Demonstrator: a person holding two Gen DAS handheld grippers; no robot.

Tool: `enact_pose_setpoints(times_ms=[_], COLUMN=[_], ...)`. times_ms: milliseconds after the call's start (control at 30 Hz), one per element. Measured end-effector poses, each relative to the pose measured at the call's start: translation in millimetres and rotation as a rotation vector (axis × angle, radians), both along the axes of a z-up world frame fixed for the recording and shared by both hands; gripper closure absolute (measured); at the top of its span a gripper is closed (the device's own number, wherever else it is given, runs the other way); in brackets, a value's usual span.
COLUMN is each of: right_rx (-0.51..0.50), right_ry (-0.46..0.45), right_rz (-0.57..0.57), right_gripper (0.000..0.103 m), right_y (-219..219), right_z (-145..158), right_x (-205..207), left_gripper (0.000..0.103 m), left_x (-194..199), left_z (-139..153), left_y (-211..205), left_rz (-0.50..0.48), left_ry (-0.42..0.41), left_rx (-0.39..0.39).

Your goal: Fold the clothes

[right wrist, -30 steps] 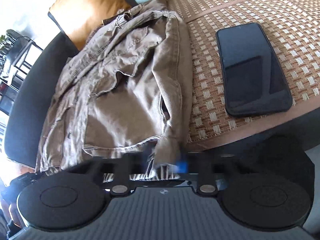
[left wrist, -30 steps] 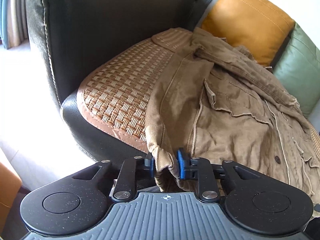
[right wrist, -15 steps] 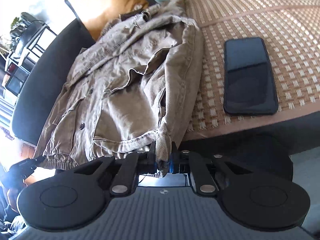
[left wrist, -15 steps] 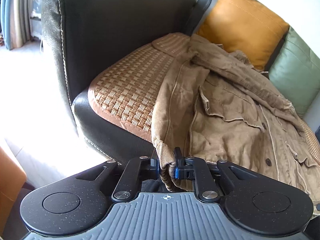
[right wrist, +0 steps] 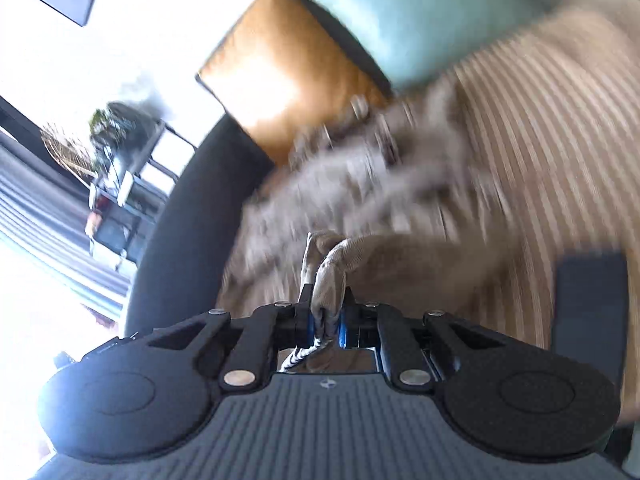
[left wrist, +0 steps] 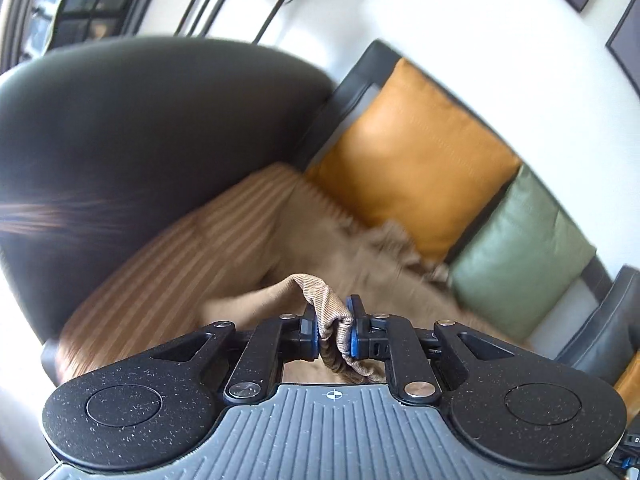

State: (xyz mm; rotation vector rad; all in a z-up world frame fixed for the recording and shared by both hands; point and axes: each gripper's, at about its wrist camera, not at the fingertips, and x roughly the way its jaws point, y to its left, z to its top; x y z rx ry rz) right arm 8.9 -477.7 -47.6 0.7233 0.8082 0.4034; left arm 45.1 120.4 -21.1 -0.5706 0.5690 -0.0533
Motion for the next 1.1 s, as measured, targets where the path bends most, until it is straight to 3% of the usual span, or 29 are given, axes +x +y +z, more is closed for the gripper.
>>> enact_pose_setpoints(times_ms=[133, 233, 400, 467, 500, 533, 567, 633, 700, 833, 900, 1033, 1100], right_rx=[0.012, 0.011, -0.038, -0.066, -0.076, -0.076, -0.069, -0.032, -0.009, -0.044, -0.092, -0.189, -0.314], right_ry=[-0.007, 0.017, 0.085, 0.142, 0.172, 0.192, 0.205, 0.187, 0.149, 0.047, -0.014, -0.068, -0.104], right_rz=[-0.081, -0.159, -0.281, -0.308, -0.312, -0.311, -0.311, -0.300, -0.277, -0.248, -0.244, -0.202, -0.144], right_gripper=[0.092, 0.092, 0.092, 0.091, 0.087, 0.086, 0.086, 0.084, 0.077, 0.057, 0.036, 0.035, 0.030], right_y=[-11, -14, -15, -15, -14, -14, -16, -22, -29, -42, -46, -45, -37], right_z=[18, 8, -43, -76, -91, -104, -114, -125, -124, -106, -95, -78, -69], right_x=[101, 180, 288, 313, 323, 329, 331, 327, 318, 286, 271, 263, 265], left_gripper=[0.093, 0.092, 0.090, 0.083, 0.080, 0.068, 0.062, 0.056, 0.052, 0.034, 0.033, 0.033, 0.032], left_x=[102, 182, 294, 325, 330, 330, 330, 327, 313, 275, 265, 259, 264], left_z=[26, 19, -25, -53, -61, -65, -69, -72, -58, -29, -26, -29, -36], left_y=[-24, -40, -61, -67, -67, -64, -61, -54, -43, -29, -23, -28, -39], left_rz=[0.049, 0.109, 0.193, 0.181, 0.165, 0.146, 0.127, 0.084, 0.041, 0.024, 0.021, -0.053, -0.094], left_ry=[-0.033, -0.010, 0.087, 0.161, 0.175, 0.172, 0.168, 0.154, 0.121, 0.035, 0.042, 0.069, 0.075], left_rx=[-0.002, -0.002, 0.076, 0.142, 0.154, 0.149, 0.144, 0.126, 0.116, 0.223, 0.265, 0.359, 0.450])
